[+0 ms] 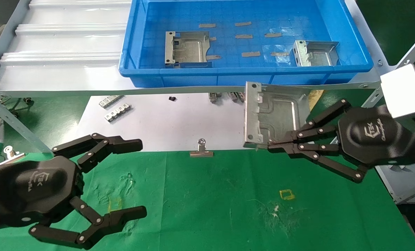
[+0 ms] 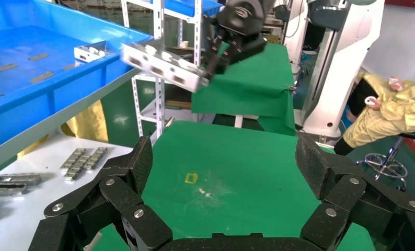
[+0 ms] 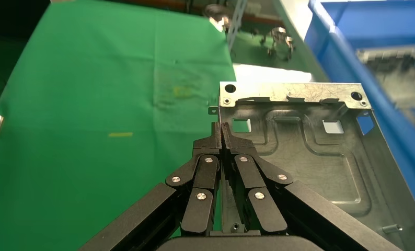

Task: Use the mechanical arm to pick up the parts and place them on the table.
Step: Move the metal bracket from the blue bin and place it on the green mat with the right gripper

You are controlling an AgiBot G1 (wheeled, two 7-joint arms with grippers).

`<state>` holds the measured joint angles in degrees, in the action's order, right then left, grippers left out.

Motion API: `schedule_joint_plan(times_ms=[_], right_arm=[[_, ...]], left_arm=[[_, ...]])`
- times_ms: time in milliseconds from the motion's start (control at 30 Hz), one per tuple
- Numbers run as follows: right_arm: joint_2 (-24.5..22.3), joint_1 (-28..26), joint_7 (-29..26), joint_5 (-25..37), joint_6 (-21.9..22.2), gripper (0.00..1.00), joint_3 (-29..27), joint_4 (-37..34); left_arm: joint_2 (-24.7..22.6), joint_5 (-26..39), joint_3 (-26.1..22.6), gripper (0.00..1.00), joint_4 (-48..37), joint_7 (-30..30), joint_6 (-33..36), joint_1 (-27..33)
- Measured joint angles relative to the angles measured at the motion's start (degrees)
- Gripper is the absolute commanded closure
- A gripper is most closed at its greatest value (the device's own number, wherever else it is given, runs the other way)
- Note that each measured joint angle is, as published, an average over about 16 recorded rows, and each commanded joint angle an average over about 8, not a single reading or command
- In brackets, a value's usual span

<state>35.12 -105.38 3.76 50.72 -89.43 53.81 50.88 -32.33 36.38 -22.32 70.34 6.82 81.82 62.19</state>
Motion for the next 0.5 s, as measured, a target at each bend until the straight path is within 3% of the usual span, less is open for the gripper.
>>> schedule_joint_plan(times_ms=[233, 500], right_arm=[[-4.4, 6.9, 3.5, 1.3, 3.9, 1.0, 2.6, 5.7], [-2.5, 13.9, 14.1, 5.7, 9.0, 1.0, 4.8, 2.2]], left_arm=[[0.0, 0.0, 0.0, 0.0, 0.0, 0.0, 0.0, 0.0], [0.0, 0.0, 0.0, 0.0, 0.0, 0.0, 0.0, 0.0]])
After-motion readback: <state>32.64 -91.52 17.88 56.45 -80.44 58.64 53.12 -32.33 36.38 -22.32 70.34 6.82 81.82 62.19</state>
